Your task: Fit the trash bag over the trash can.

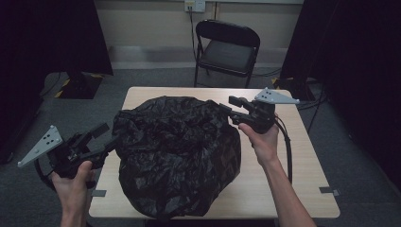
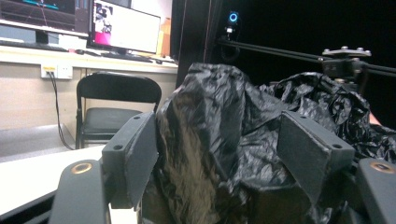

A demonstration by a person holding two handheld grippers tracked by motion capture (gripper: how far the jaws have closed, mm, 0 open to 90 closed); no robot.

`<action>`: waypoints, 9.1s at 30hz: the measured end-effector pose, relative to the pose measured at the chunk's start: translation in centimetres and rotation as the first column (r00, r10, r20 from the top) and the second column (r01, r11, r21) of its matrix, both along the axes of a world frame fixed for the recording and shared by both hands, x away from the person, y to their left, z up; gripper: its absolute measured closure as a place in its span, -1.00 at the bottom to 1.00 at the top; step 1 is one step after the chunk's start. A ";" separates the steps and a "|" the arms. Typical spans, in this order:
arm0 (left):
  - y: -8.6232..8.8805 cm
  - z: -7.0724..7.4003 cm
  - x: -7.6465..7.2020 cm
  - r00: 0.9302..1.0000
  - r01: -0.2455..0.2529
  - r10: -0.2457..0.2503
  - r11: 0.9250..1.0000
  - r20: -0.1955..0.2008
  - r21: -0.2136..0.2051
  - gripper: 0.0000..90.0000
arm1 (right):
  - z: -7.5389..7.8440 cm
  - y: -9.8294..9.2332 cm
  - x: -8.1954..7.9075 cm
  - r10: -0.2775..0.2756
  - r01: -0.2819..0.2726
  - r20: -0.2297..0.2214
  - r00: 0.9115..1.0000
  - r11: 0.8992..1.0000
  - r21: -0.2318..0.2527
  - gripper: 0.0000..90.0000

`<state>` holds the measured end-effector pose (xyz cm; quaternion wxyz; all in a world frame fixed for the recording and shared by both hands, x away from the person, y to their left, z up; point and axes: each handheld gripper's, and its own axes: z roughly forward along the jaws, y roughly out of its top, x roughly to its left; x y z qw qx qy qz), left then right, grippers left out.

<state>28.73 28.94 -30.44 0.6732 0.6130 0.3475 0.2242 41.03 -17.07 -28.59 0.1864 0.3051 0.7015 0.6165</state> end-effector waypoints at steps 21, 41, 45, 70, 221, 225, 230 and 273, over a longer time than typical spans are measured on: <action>-2.5 -1.3 0.5 0.989 0.143 -0.141 0.990 -0.052 0.022 -0.44 | -1.4 1.6 -5.5 0.155 -0.155 -0.001 0.988 0.988 0.021 -0.34; -8.5 -1.3 2.3 0.973 0.220 -0.219 0.975 -0.074 0.010 -0.47 | -1.3 -4.3 -6.3 0.073 -0.073 0.011 0.997 0.997 0.009 -0.34; -9.9 -1.2 2.6 0.967 0.245 -0.243 0.969 -0.081 0.013 -0.48 | -1.4 -5.8 -6.6 0.049 -0.049 0.011 0.999 0.999 0.013 -0.34; -3.7 -2.2 0.2 0.996 0.055 -0.041 0.983 -0.080 0.175 -0.65 | 0.8 -5.3 -6.6 0.100 -0.099 0.044 0.994 0.995 -0.015 -0.72; -4.3 -19.7 5.3 0.879 0.044 0.231 0.831 -0.417 0.554 -0.67 | 4.1 9.7 -2.6 0.421 -0.452 -0.166 0.892 0.815 -0.362 -0.57; -4.3 -19.7 5.3 0.879 0.044 0.231 0.831 -0.417 0.554 -0.67 | 4.9 8.8 -2.6 0.395 -0.414 -0.125 0.910 0.867 -0.277 -0.59; -4.3 -19.7 5.3 0.879 0.044 0.231 0.831 -0.417 0.554 -0.67 | 6.0 7.6 -2.8 0.375 -0.385 -0.089 0.923 0.893 -0.232 -0.59; -4.4 -19.7 5.2 0.876 0.031 0.243 0.833 -0.416 0.553 -0.67 | 5.5 -3.1 -6.1 0.227 -0.224 -0.002 0.974 0.963 -0.152 -0.58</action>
